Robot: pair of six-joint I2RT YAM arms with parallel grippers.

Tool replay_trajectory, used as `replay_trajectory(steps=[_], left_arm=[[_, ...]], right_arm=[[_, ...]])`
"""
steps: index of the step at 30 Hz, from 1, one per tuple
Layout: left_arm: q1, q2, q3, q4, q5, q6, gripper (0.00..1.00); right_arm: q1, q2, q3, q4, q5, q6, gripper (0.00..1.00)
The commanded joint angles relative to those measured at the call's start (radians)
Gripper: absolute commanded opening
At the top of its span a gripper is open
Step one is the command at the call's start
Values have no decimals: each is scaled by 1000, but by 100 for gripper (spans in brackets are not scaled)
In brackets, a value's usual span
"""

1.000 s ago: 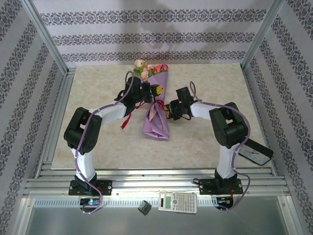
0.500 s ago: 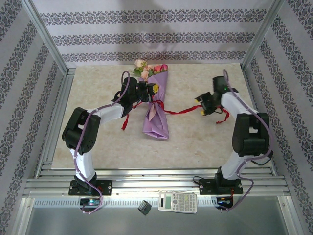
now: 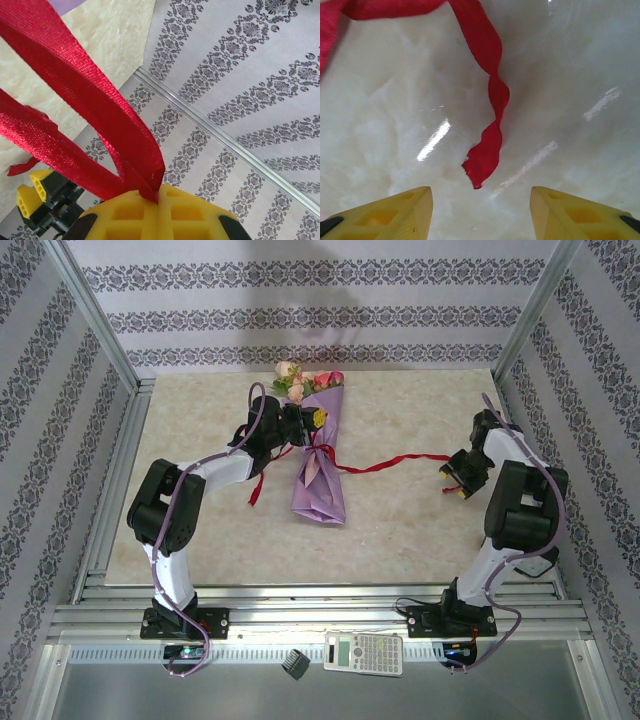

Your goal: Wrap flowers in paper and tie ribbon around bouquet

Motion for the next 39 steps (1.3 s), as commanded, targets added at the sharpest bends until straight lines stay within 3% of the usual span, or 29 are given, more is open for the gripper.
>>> replay_trajectory(steps=[1,7,10,12,19,25,32,39], left_arm=[[3,8,33,54,30,-78,0],[3,2,25,42,44,-64,0],[3,2,25,40,51,-58,0],[3,6,29,39,60,-50,0],[3,36,51,38,111,8,0],[3,59,63,35,163,96,0],[-4,59,84,-37,220,311,0],[-32,50,38,-35,205,541,0]], right_arm=[[-2,49,27,-34,52,-27,52],[2,108,70,-42,81,-23,39],[2,122,85,-32,88,-25,19],[6,115,89,-14,82,-29,0],[186,-66,208,-20,88,-78,0],[430,-147,494,-13,-9,-108,0],[587,24,843,123,-219,9,0],[705,328,1307,51,-274,21,0]])
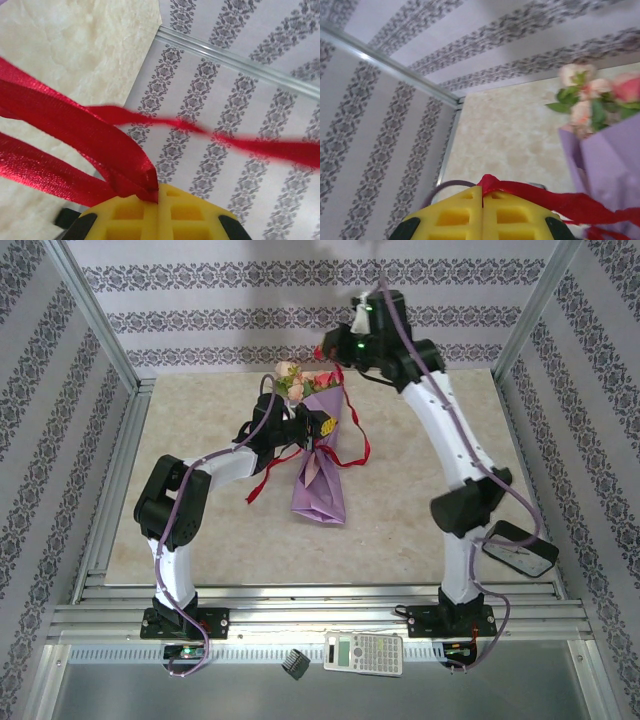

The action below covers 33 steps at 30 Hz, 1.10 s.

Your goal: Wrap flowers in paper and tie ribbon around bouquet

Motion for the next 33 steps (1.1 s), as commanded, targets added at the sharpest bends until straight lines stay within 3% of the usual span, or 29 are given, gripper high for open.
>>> replay_trajectory(steps=[1,8,12,18,26,33], left_arm=[[-28,-8,-31,0,5,190,0],[-64,-30,-89,-44,-42,405,0],[-96,-28,-78,-146,-91,579,0],[-175,-60,-73,-340,-289,858,0],[-238,-2,5,-500,-425,1032,0],[-243,17,31,-516,-444,1029,0]], right_arm=[[34,123,161,-44,-74,41,0],[79,294,346,-5,-220,104,0],[131,308,339,15,-298,95,0],[177,320,284,-14,-367,83,0],[237,325,234,-69,-456,16,0],[299,241,79,-125,-468,-94,0]])
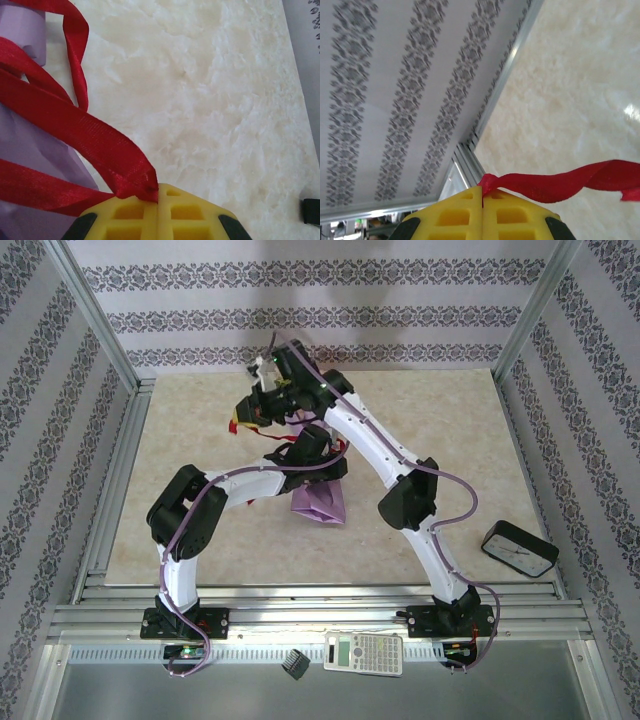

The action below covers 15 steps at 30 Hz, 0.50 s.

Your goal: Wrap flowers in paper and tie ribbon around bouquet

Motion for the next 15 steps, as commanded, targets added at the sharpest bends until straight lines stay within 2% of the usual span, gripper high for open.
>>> replay_trajectory(steps=[1,6,7,10,11,13,15], left_arm=[[-9,24,26,-53,-36,46,0],[-9,24,24,-54,-26,37,0],[-9,24,23,-53,-24,35,0],[-8,20,20,-49,-15,27,0],[-8,18,20,-49,-12,25,0],[-8,17,20,-45,-4,16,0],[-8,15,23,-41,2,11,0]], right_arm=[[34,-85,-98,-48,-30,-88,0],[51,-147,-221,-140,-15,-164,0],[54,-148,-221,-177,-12,-191,3],[58,-167,-217,-225,6,-236,39],[56,-175,-210,-229,21,-241,47],[49,-187,-173,-235,45,-244,55],[33,-182,-120,-247,67,-229,57]])
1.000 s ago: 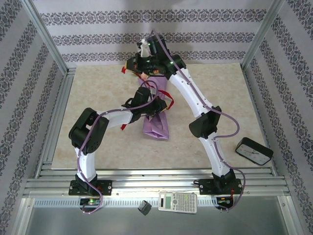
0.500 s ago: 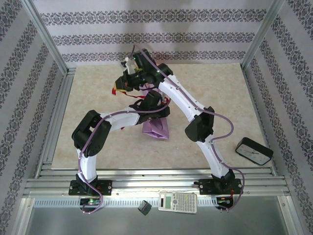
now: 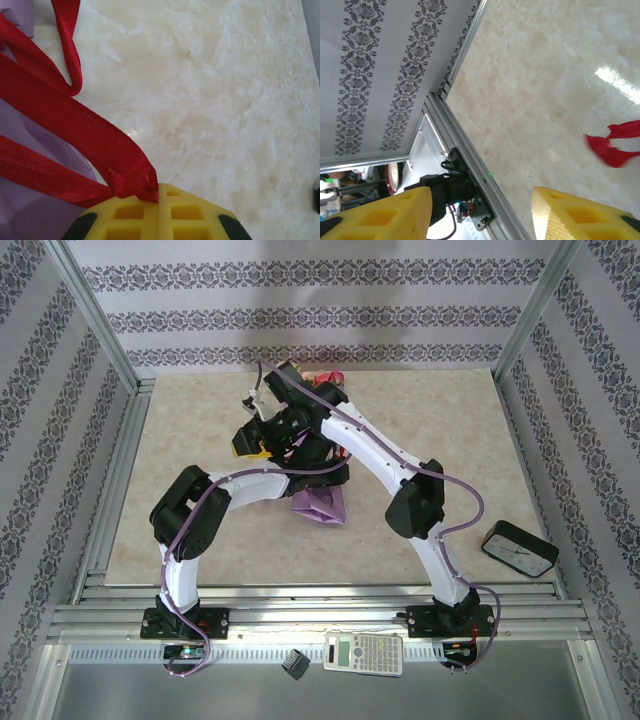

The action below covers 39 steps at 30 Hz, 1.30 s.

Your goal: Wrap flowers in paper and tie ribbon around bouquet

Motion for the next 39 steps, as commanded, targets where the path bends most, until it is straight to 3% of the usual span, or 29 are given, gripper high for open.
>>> replay_trajectory(steps=[1,5,8,14,18,21,28,32,39], left_arm=[[15,5,24,-11,12,-4,0],[25,3,27,-4,35,-34,0],[57,-16,-5,42,81,-107,0],[142,-92,-82,155,198,-293,0],[195,-118,-116,218,276,-420,0],[236,-130,-136,269,309,-510,0],[324,-105,-95,272,396,-635,0],[384,-42,-70,310,487,-731,0],[476,43,21,253,617,-732,0]], right_arm=[[-25,-63,94,-97,39,-6,57],[-67,-86,151,-86,144,41,57],[-115,-167,90,-40,291,115,54],[-249,-464,-328,163,546,307,49],[-324,-578,-564,186,622,411,39],[-347,-630,-730,242,602,471,31],[-250,-626,-915,312,623,508,15],[-137,-547,-896,332,669,524,13],[6,-398,-778,318,728,593,10]])
